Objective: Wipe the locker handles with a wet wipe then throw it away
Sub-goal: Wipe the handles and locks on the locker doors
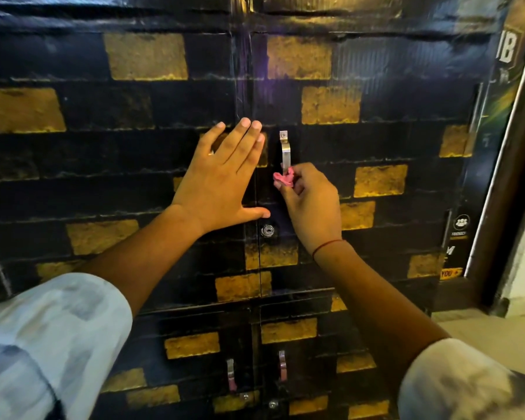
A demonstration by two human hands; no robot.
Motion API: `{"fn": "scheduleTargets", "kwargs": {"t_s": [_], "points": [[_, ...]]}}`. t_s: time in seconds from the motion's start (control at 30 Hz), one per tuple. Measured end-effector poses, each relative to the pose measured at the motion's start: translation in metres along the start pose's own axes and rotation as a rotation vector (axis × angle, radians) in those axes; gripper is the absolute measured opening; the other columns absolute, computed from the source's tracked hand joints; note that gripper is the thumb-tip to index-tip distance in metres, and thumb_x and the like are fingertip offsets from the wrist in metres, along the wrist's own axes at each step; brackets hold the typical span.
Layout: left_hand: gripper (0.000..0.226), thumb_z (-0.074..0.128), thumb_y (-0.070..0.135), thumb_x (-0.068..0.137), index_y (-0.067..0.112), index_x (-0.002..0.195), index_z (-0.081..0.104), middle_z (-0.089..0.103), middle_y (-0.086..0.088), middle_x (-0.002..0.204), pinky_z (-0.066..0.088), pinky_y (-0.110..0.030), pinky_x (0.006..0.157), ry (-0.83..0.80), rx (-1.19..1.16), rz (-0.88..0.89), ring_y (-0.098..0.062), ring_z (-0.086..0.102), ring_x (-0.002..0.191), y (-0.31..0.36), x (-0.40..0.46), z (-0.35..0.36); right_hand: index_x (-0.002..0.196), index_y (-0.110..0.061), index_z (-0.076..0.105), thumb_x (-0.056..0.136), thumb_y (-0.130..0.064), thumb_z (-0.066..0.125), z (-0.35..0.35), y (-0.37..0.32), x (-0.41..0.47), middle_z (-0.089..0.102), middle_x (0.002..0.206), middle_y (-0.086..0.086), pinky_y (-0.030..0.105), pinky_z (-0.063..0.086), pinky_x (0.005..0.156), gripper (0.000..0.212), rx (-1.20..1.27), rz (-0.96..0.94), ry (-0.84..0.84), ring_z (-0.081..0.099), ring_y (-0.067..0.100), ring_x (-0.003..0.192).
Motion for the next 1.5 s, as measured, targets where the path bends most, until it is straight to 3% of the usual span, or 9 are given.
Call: {"fn": "scheduleTargets", "kwargs": {"t_s": [0.13, 0.27, 0.47, 0.67, 0.8, 1.0, 1.17, 1.3, 1.5], "points": [[0.127, 0.035, 0.093, 0.080, -0.001, 0.161, 0.006, 0.004, -0.019, 0.170, 0.010, -0.054, 0.126, 0.011, -0.016, 0.003, -0.032, 0.003, 0.158, 0.000, 0.000, -0.001, 0.100, -0.019, 0.065, 0.095, -0.023, 0.064, -0.014, 0.019, -0.001, 0.067, 0.089, -0.010, 0.031, 0.055, 0.071, 0.006, 0.039, 0.087, 0.042, 0.065, 0.005, 0.081], [0.128, 0.032, 0.095, 0.079, -0.001, 0.161, 0.006, 0.004, -0.018, 0.170, 0.010, -0.055, 0.126, 0.019, -0.026, -0.013, -0.031, 0.003, 0.158, -0.001, -0.001, 0.002, 0.101, -0.021, 0.069, 0.092, -0.016, 0.069, -0.022, 0.023, -0.007, 0.068, 0.086, -0.012, 0.008, 0.047, 0.069, 0.011, 0.202, 0.129, 0.110, 0.062, -0.011, 0.077], [0.129, 0.038, 0.093, 0.077, 0.001, 0.161, 0.007, 0.004, -0.018, 0.171, 0.011, -0.055, 0.126, 0.003, -0.051, -0.033, -0.031, 0.004, 0.158, 0.002, -0.001, -0.001, 0.099, -0.024, 0.069, 0.091, -0.030, 0.070, 0.004, 0.014, -0.014, 0.068, 0.080, -0.011, 0.036, 0.058, 0.068, 0.010, 0.084, 0.108, 0.004, 0.064, 0.003, 0.075], [0.119, 0.052, 0.079, 0.083, 0.001, 0.161, 0.009, 0.008, -0.019, 0.170, 0.008, -0.056, 0.126, 0.015, -0.120, -0.024, -0.033, 0.004, 0.158, 0.008, -0.027, -0.001, 0.106, -0.024, 0.069, 0.093, -0.029, 0.065, -0.001, 0.010, -0.018, 0.069, 0.085, -0.006, 0.043, 0.055, 0.066, 0.014, 0.022, 0.070, 0.059, 0.063, 0.012, 0.073], [0.111, 0.057, 0.072, 0.088, -0.001, 0.160, 0.016, 0.014, -0.022, 0.168, 0.010, -0.056, 0.127, 0.073, -0.215, -0.037, -0.037, 0.012, 0.157, 0.029, -0.091, 0.012, 0.105, -0.021, 0.072, 0.088, -0.026, 0.069, 0.011, 0.014, -0.045, 0.062, 0.099, 0.000, 0.033, 0.053, 0.074, 0.018, -0.115, -0.024, -0.070, 0.059, 0.013, 0.081], [0.095, 0.062, 0.058, 0.091, -0.001, 0.157, 0.029, 0.025, -0.025, 0.164, 0.012, -0.056, 0.126, 0.062, -0.376, -0.070, -0.039, 0.019, 0.154, 0.095, -0.212, 0.053, 0.081, -0.016, 0.066, 0.081, -0.017, 0.078, 0.055, 0.042, -0.185, 0.063, 0.084, -0.002, 0.024, 0.049, 0.069, 0.011, 0.108, 0.122, -0.164, 0.059, 0.009, 0.074], [0.101, 0.067, 0.058, 0.088, -0.001, 0.157, 0.023, 0.019, -0.023, 0.164, 0.012, -0.056, 0.126, -0.098, -0.409, -0.003, -0.039, 0.018, 0.154, 0.143, -0.304, 0.084, 0.098, -0.021, 0.065, 0.090, -0.009, 0.070, 0.095, 0.068, -0.292, 0.069, 0.096, -0.010, 0.012, 0.051, 0.074, 0.015, 0.245, 0.295, -0.363, 0.066, -0.001, 0.088], [0.113, 0.061, 0.069, 0.087, -0.001, 0.160, 0.013, 0.012, -0.024, 0.166, 0.010, -0.058, 0.126, -0.195, -0.366, 0.015, -0.039, 0.012, 0.155, 0.167, -0.344, 0.104, 0.116, -0.017, 0.067, 0.093, -0.006, 0.062, 0.125, 0.080, -0.319, 0.066, 0.108, -0.004, 0.020, 0.050, 0.092, 0.026, 0.119, 0.255, -0.372, 0.060, 0.003, 0.103], [0.124, 0.055, 0.081, 0.083, -0.003, 0.161, 0.005, 0.001, -0.022, 0.169, -0.003, -0.059, 0.126, -0.274, -0.332, 0.012, -0.037, 0.000, 0.157, 0.187, -0.375, 0.135, 0.122, -0.015, 0.068, 0.094, -0.025, 0.066, 0.142, 0.070, -0.344, 0.064, 0.120, 0.000, 0.016, 0.046, 0.099, 0.029, 0.072, 0.203, -0.403, 0.058, 0.006, 0.110]]}}
Point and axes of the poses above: each hand's wrist, its own x-axis towards the middle knuckle, its own z-axis out of the palm, y = z × x, the point moved 4 cm from there along x, towards the middle knuckle
